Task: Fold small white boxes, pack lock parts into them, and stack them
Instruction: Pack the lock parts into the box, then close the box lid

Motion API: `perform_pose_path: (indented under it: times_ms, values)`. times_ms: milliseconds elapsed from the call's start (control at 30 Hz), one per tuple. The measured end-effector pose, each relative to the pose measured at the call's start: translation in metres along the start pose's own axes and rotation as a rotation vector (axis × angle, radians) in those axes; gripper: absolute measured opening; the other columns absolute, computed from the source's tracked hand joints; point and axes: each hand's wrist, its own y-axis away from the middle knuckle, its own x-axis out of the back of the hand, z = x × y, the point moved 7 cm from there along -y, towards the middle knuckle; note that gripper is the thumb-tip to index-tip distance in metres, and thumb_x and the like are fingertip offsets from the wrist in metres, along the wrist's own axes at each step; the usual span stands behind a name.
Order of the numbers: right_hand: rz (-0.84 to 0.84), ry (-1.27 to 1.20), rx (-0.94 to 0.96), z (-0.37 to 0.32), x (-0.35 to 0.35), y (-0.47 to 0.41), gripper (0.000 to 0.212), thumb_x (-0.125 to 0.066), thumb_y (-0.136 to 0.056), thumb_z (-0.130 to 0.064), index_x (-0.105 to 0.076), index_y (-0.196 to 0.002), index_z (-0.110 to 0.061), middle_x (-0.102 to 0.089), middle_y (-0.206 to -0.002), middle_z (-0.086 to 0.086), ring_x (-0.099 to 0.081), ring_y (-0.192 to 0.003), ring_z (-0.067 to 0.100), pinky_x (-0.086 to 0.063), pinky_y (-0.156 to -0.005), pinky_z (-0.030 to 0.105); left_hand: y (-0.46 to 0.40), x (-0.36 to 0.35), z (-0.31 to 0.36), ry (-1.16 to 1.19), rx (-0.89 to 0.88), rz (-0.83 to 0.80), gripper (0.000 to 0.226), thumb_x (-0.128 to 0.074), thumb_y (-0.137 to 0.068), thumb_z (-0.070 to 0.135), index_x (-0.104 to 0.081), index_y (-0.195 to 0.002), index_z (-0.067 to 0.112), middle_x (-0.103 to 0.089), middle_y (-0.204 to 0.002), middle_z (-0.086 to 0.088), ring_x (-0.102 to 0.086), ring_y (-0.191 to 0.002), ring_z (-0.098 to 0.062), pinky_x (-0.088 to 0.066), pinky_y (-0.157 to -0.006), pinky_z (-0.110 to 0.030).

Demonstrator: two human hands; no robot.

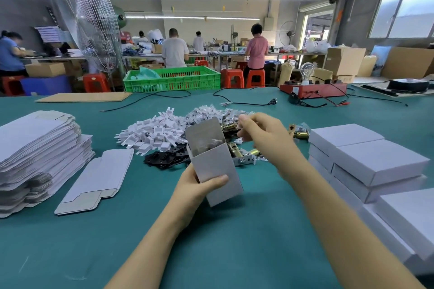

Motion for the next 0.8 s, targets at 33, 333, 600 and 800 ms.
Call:
perform_pose_path:
  times_ms: [33, 333, 600, 800]
  values:
    - [-0.036, -0.071, -0.088, 0.013, -0.01, 0.003, 0.04, -0.043, -0.097, -0.049, -0.062, -0.094, -0.014, -0.07, -0.089, 0.003, -0.066, -0.087, 0.023, -0.05, -0.074, 0.032, 0.0, -0.003, 0.0, 0.008, -0.006, -0.019, 0.064, -0.086, -0.06, 0.019, -0.063, -0.119, 0.01, -0.074, -0.109, -0.009, -0.069, -0.102, -0.024, -0.056, -0.087, -0.035]
    - [-0.047, -0.562, -0.352, 0.09, -0.067, 0.045, 0.062, -0.035, -0.088, -0.067, -0.059, -0.127, -0.026, -0.066, -0.123, -0.009, -0.058, -0.116, 0.003, -0.044, -0.104, 0.028, 0.007, -0.032, 0.004, 0.016, -0.011, -0.075, 0.072, -0.067, -0.054, 0.011, -0.053, -0.124, 0.02, -0.074, -0.106, 0.004, -0.066, -0.101, -0.014, -0.053, -0.09, -0.031]
    - [-0.173, -0.766, -0.348, 0.088, -0.071, 0.04, 0.064, -0.032, -0.086, -0.068, -0.062, -0.124, -0.027, -0.069, -0.119, -0.001, -0.062, -0.114, 0.014, -0.045, -0.101, 0.034, 0.014, -0.047, 0.01, 0.184, 0.067, -0.11, 0.063, -0.036, -0.085, 0.068, -0.065, -0.123, 0.027, -0.066, -0.129, -0.004, -0.061, -0.121, -0.021, -0.051, -0.101, -0.036]
    - [-0.223, -0.765, -0.301, 0.084, -0.071, 0.04, 0.067, -0.039, -0.077, -0.073, -0.065, -0.121, -0.03, -0.069, -0.118, 0.0, -0.065, -0.11, 0.018, -0.05, -0.094, 0.034, 0.009, -0.044, 0.007, 0.156, 0.093, -0.024, 0.052, -0.05, -0.082, 0.066, -0.071, -0.117, 0.033, -0.071, -0.12, -0.003, -0.068, -0.11, -0.021, -0.053, -0.097, -0.04]
